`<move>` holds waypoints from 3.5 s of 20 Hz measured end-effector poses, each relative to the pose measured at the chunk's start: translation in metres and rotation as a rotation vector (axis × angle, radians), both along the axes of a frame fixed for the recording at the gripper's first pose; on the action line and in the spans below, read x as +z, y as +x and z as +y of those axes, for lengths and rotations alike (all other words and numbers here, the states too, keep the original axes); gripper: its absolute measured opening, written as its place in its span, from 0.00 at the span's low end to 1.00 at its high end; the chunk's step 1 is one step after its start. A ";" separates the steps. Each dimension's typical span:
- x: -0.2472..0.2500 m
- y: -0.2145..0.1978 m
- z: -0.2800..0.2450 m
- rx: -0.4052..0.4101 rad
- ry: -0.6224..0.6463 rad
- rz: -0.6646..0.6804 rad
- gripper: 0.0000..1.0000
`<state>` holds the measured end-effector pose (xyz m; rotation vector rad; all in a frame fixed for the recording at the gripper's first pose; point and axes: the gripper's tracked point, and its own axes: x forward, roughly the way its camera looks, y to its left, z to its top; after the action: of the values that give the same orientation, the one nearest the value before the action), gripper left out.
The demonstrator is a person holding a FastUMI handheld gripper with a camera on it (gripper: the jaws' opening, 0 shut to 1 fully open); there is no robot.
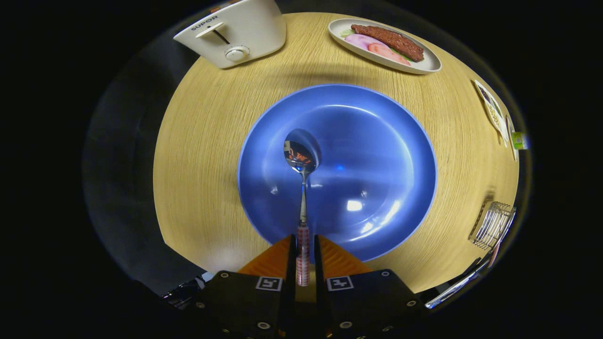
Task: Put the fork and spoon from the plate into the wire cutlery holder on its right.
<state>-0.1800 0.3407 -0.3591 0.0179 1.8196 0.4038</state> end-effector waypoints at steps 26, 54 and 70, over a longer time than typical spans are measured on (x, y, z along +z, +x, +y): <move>0.070 0.045 -0.253 -0.151 -0.057 -0.190 0.09; 0.052 -0.015 -0.390 0.158 -0.130 0.293 0.09; 0.046 0.015 -0.384 0.124 -0.126 0.313 0.10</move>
<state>-0.1651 -0.0429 -0.3129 -0.1254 2.1602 0.3890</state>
